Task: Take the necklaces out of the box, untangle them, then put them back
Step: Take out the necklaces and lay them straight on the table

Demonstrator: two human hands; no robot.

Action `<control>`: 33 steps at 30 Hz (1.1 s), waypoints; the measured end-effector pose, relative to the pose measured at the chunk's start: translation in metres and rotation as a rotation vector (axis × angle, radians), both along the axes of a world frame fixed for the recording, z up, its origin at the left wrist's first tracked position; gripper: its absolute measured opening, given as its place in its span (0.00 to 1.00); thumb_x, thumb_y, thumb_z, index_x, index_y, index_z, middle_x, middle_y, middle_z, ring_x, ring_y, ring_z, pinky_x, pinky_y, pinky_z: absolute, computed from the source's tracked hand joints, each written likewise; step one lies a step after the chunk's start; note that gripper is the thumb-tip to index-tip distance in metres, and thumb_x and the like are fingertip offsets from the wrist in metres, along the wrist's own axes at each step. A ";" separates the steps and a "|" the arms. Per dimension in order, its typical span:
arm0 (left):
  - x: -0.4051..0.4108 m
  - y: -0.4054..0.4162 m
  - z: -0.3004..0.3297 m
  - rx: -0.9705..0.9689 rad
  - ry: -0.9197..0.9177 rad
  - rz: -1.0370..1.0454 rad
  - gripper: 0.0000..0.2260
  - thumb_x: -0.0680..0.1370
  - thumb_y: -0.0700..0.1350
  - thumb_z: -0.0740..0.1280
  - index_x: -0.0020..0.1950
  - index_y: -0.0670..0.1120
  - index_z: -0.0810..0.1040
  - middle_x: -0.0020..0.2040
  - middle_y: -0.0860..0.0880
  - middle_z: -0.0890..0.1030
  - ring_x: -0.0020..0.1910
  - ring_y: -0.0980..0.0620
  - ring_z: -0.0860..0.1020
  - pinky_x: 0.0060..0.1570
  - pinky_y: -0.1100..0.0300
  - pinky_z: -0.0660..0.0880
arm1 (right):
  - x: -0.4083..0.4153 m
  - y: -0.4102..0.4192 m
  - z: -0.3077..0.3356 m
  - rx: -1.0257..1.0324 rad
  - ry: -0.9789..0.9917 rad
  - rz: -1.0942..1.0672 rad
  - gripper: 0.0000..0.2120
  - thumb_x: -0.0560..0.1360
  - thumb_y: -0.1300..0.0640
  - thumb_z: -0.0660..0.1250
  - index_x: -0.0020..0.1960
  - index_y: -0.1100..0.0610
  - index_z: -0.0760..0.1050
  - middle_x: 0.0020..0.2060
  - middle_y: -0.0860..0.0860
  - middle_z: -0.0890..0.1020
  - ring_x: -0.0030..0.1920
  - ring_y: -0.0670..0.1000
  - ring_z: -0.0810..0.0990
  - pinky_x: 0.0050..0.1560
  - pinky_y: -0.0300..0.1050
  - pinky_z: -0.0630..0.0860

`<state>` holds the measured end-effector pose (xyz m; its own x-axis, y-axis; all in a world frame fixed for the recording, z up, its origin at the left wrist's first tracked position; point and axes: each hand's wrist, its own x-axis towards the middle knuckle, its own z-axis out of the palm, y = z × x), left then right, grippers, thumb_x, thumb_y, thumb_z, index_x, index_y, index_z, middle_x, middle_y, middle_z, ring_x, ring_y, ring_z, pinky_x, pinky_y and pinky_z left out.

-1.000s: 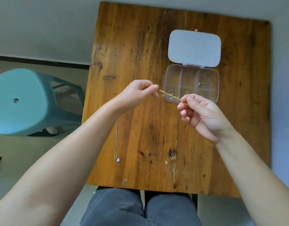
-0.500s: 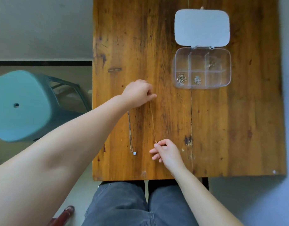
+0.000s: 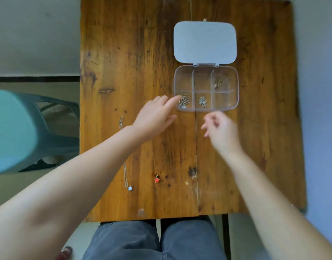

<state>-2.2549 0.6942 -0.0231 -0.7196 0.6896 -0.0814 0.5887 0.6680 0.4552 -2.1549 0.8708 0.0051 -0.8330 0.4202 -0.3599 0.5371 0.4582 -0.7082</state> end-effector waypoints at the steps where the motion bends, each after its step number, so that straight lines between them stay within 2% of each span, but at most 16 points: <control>1: 0.005 0.010 0.001 0.002 0.000 0.013 0.21 0.77 0.46 0.65 0.69 0.47 0.66 0.51 0.44 0.77 0.49 0.44 0.74 0.44 0.52 0.72 | -0.022 0.025 0.002 0.081 0.014 0.023 0.08 0.79 0.60 0.59 0.49 0.53 0.76 0.39 0.50 0.83 0.33 0.47 0.79 0.34 0.39 0.74; 4: 0.011 0.027 -0.001 0.034 -0.014 0.143 0.12 0.78 0.46 0.65 0.60 0.44 0.77 0.46 0.44 0.77 0.47 0.44 0.75 0.41 0.55 0.69 | -0.079 0.079 0.000 0.346 -0.061 0.226 0.13 0.78 0.61 0.57 0.58 0.56 0.78 0.50 0.55 0.83 0.48 0.56 0.82 0.45 0.46 0.78; 6: 0.012 0.031 -0.003 0.055 -0.053 0.228 0.10 0.78 0.45 0.65 0.55 0.43 0.80 0.43 0.45 0.76 0.44 0.44 0.74 0.38 0.55 0.71 | -0.106 0.095 -0.006 0.573 -0.132 0.467 0.13 0.78 0.59 0.58 0.58 0.55 0.78 0.52 0.56 0.83 0.52 0.60 0.80 0.42 0.45 0.73; 9: 0.013 0.033 -0.004 0.081 -0.068 0.262 0.09 0.77 0.45 0.67 0.53 0.43 0.81 0.41 0.44 0.77 0.43 0.45 0.74 0.35 0.53 0.73 | -0.126 0.098 -0.012 0.798 -0.160 0.793 0.10 0.77 0.55 0.62 0.55 0.53 0.77 0.47 0.56 0.83 0.49 0.61 0.79 0.37 0.45 0.66; 11: 0.013 0.033 -0.004 0.077 -0.065 0.264 0.09 0.76 0.45 0.67 0.52 0.43 0.81 0.41 0.45 0.77 0.43 0.45 0.74 0.35 0.53 0.72 | -0.131 0.099 -0.015 0.830 -0.125 0.864 0.06 0.77 0.54 0.63 0.50 0.54 0.77 0.43 0.55 0.82 0.46 0.60 0.79 0.34 0.44 0.64; 13: 0.012 0.033 -0.004 0.071 -0.067 0.271 0.08 0.77 0.45 0.67 0.52 0.43 0.81 0.41 0.45 0.77 0.43 0.45 0.74 0.36 0.53 0.72 | -0.133 0.101 -0.016 0.817 -0.096 0.856 0.05 0.76 0.53 0.64 0.45 0.53 0.77 0.41 0.54 0.81 0.44 0.59 0.78 0.34 0.44 0.62; 17: 0.014 0.033 -0.003 0.063 -0.068 0.300 0.08 0.77 0.45 0.67 0.52 0.44 0.81 0.41 0.46 0.77 0.44 0.46 0.74 0.36 0.55 0.70 | -0.128 0.105 -0.015 0.784 -0.071 0.864 0.08 0.77 0.50 0.63 0.49 0.53 0.78 0.42 0.53 0.82 0.46 0.58 0.79 0.33 0.42 0.63; 20: 0.015 0.035 -0.002 0.052 -0.081 0.310 0.08 0.77 0.46 0.66 0.52 0.44 0.81 0.41 0.46 0.77 0.45 0.46 0.74 0.37 0.55 0.70 | -0.122 0.106 -0.012 0.671 -0.068 0.785 0.08 0.77 0.51 0.63 0.51 0.51 0.78 0.44 0.52 0.83 0.46 0.56 0.79 0.31 0.41 0.61; 23: 0.015 0.036 -0.001 0.036 -0.103 0.314 0.08 0.77 0.46 0.66 0.53 0.45 0.81 0.42 0.47 0.77 0.46 0.46 0.74 0.38 0.55 0.70 | -0.119 0.103 -0.011 0.542 -0.131 0.679 0.09 0.76 0.52 0.62 0.53 0.51 0.78 0.47 0.50 0.83 0.48 0.53 0.79 0.36 0.42 0.69; 28: 0.014 0.037 0.000 0.027 -0.129 0.314 0.09 0.78 0.46 0.65 0.54 0.45 0.80 0.42 0.48 0.75 0.46 0.46 0.73 0.38 0.55 0.69 | -0.109 0.091 -0.011 0.498 -0.107 0.578 0.09 0.77 0.51 0.63 0.52 0.53 0.78 0.45 0.50 0.83 0.48 0.54 0.80 0.51 0.52 0.76; 31: 0.014 0.036 0.000 0.031 -0.154 0.317 0.09 0.78 0.46 0.64 0.54 0.45 0.80 0.43 0.49 0.76 0.46 0.48 0.73 0.39 0.56 0.70 | -0.103 0.089 -0.011 0.448 -0.024 0.485 0.07 0.77 0.56 0.62 0.51 0.53 0.78 0.46 0.51 0.83 0.47 0.55 0.80 0.49 0.53 0.77; 33: 0.013 0.036 0.000 0.032 -0.169 0.309 0.08 0.78 0.46 0.64 0.53 0.46 0.80 0.44 0.48 0.77 0.47 0.48 0.73 0.39 0.56 0.70 | -0.102 0.089 -0.010 0.430 -0.033 0.466 0.08 0.78 0.56 0.60 0.53 0.53 0.78 0.46 0.52 0.83 0.47 0.56 0.80 0.52 0.56 0.77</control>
